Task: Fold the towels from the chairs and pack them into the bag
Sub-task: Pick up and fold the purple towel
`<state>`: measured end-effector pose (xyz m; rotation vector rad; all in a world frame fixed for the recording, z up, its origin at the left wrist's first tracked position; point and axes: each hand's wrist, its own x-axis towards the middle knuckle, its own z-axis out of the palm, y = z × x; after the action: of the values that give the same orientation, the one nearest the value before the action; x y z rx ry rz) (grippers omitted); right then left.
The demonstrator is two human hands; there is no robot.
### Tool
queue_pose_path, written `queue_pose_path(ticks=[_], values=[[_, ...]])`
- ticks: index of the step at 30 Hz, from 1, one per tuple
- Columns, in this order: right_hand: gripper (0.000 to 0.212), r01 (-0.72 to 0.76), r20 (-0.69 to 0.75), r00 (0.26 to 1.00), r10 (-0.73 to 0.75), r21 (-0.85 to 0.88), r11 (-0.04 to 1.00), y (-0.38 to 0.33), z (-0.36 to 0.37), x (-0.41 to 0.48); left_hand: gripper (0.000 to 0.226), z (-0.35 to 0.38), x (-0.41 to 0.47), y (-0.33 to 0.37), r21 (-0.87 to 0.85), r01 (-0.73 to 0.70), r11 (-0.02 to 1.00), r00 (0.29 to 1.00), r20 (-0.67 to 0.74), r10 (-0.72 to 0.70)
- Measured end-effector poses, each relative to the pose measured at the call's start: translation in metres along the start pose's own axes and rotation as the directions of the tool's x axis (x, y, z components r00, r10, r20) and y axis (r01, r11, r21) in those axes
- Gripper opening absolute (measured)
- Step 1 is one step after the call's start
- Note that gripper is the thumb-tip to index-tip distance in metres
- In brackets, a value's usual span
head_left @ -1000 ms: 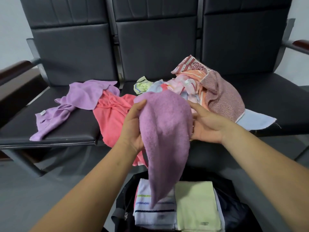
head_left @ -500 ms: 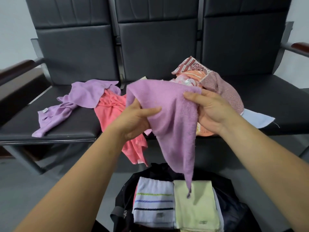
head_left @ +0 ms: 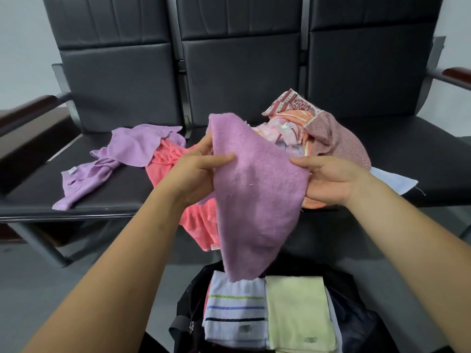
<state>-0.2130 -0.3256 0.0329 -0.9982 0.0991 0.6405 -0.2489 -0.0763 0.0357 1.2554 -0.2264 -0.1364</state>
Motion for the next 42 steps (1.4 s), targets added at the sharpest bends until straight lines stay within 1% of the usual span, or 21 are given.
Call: queue_pose_path(ticks=[5, 7, 9, 11, 13, 15, 17, 18, 19, 22, 23, 24, 26, 27, 29, 31, 32, 34, 36, 39, 42], values=[[0.038, -0.164, -0.076, 0.985, 0.155, -0.137, 0.977, 0.007, -0.013, 0.004, 0.035, -0.011, 0.002, 0.003, 0.229, -0.025, 0.973, 0.999, 0.041, 0.016], [0.031, -0.234, -0.1, 0.971, 0.218, -0.19, 0.954, 0.009, -0.014, 0.003, 0.03, -0.017, 0.002, 0.002, 0.301, -0.027, 0.953, 1.0, 0.019, 0.022], [0.029, -0.242, -0.094, 0.97, 0.226, -0.236, 0.941, 0.009, -0.014, 0.002, 0.027, -0.018, -0.001, 0.003, 0.43, -0.026, 0.903, 0.999, -0.027, 0.041], [0.03, -0.162, -0.08, 0.986, 0.145, -0.28, 0.946, 0.006, -0.011, 0.003, 0.026, -0.018, -0.005, 0.005, 0.593, -0.01, 0.805, 0.992, -0.093, 0.081], [0.036, -0.029, -0.059, 0.998, 0.012, -0.303, 0.953, 0.004, -0.009, 0.003, 0.023, -0.023, -0.005, 0.004, 0.719, 0.049, 0.693, 0.975, -0.185, 0.123], [0.046, 0.093, -0.052, 0.992, -0.114, -0.308, 0.947, 0.002, -0.005, 0.003, 0.018, -0.025, -0.005, 0.003, 0.782, 0.111, 0.614, 0.96, -0.243, 0.136], [0.044, 0.177, -0.067, 0.976, -0.207, -0.311, 0.934, 0.001, -0.001, 0.003, 0.023, -0.024, -0.003, 0.002, 0.82, 0.166, 0.547, 0.947, -0.287, 0.144], [0.041, 0.202, -0.076, 0.969, -0.234, -0.296, 0.933, 0.001, 0.0, 0.003, 0.027, -0.021, -0.003, 0.001, 0.806, 0.183, 0.563, 0.941, -0.31, 0.137], [0.037, 0.218, -0.08, 0.966, -0.247, -0.265, 0.939, 0.0, 0.002, 0.003, 0.031, -0.018, -0.002, 0.0, 0.751, 0.19, 0.633, 0.934, -0.337, 0.119], [0.023, 0.214, -0.036, 0.975, -0.218, -0.085, 0.973, -0.004, 0.007, 0.001, 0.041, -0.013, 0.002, -0.001, 0.404, 0.173, 0.898, 0.915, -0.404, 0.005], [0.019, 0.211, -0.008, 0.977, -0.212, -0.035, 0.977, -0.007, 0.007, 0.0, 0.042, -0.014, 0.004, -0.001, 0.291, 0.15, 0.945, 0.923, -0.383, -0.029], [0.018, 0.219, 0.018, 0.976, -0.218, -0.015, 0.976, -0.009, 0.008, 0.0, 0.036, -0.014, 0.003, 0.0, 0.207, 0.12, 0.971, 0.942, -0.333, -0.045], [0.031, 0.264, 0.04, 0.964, -0.262, -0.059, 0.963, -0.013, 0.007, -0.001, 0.019, -0.013, 0.001, 0.002, 0.156, 0.054, 0.986, 0.982, -0.185, -0.024], [0.038, 0.291, 0.029, 0.957, -0.289, -0.095, 0.952, -0.015, 0.006, -0.001, 0.021, -0.013, 0.0, 0.003, 0.179, 0.023, 0.984, 0.99, -0.138, 0.002], [0.039, 0.334, -0.027, 0.939, -0.344, -0.18, 0.925, -0.017, 0.001, 0.0, 0.027, -0.017, 0.0, 0.003, 0.376, -0.017, 0.927, 0.985, -0.151, 0.08], [0.035, 0.356, -0.07, 0.918, -0.39, -0.286, 0.89, -0.016, -0.002, -0.002, 0.024, -0.02, 0.001, 0.002, 0.617, -0.016, 0.786, 0.966, -0.195, 0.172], [0.034, 0.364, -0.077, 0.91, -0.408, -0.325, 0.873, -0.015, -0.002, -0.002, 0.023, -0.02, 0.001, 0.001, 0.656, -0.01, 0.755, 0.961, -0.203, 0.189], [0.03, 0.374, -0.091, 0.896, -0.435, -0.372, 0.849, -0.013, 0.0, -0.003, 0.022, -0.017, 0.001, 0.0, 0.608, 0.0, 0.794, 0.954, -0.238, 0.182], [0.028, 0.376, -0.113, 0.891, -0.439, -0.356, 0.855, -0.013, 0.003, -0.003, 0.027, -0.014, 0.001, 0.0, 0.506, 0.005, 0.862, 0.946, -0.282, 0.16], [0.013, 0.383, -0.136, 0.901, -0.413, -0.2, 0.902, -0.012, 0.007, -0.006, 0.027, -0.011, 0.003, 0.001, 0.291, 0.002, 0.957, 0.937, -0.336, 0.1], [0.012, 0.422, -0.092, 0.9, -0.425, -0.056, 0.905, -0.014, 0.009, -0.007, 0.014, -0.008, 0.001, 0.003, 0.15, -0.05, 0.987, 0.963, -0.255, 0.087]])
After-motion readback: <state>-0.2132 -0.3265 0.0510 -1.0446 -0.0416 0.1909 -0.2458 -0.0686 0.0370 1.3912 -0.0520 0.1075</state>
